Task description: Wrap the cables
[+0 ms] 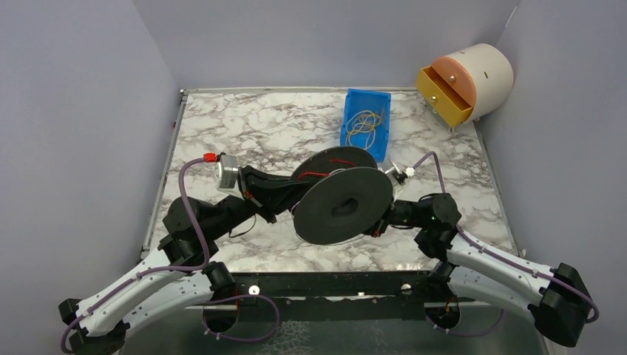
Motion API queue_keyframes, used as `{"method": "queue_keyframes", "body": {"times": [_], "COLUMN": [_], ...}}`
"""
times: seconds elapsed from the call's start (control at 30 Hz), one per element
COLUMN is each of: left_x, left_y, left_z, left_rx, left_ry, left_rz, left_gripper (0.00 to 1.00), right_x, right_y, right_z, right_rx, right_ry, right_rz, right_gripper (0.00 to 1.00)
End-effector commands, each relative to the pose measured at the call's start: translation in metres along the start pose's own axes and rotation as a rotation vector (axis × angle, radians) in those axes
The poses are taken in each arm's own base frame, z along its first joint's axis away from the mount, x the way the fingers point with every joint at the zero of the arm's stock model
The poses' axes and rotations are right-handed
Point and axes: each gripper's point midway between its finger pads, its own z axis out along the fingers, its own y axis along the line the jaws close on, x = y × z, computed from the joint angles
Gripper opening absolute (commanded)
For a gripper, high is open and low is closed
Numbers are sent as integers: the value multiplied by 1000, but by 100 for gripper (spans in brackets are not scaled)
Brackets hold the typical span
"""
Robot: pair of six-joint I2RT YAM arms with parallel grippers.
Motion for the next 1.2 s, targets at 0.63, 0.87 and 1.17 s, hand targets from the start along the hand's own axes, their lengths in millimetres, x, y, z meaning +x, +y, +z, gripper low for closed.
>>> {"method": "queue_keyframes", "body": {"times": [0.63,0.87,1.17], "left_x": [-71,-83,-99], "left_y": [-12,-11,-9], "left_z": [-8,-13,-21], "left_rx": [-4,-26,-67], "left_ry": [-251,-277,-312], "left_rz": [80,110,148], "left_gripper": [0,0,0], "right_x": [-7,-1,9], "right_y": [-10,-11,-15], "right_z": [-1,-7,-19], "right_rx": [93,111,158], "right_ry": [-38,-31,-23], "right_rz": [-51,-46,-41], "right_gripper": [27,33,40]}}
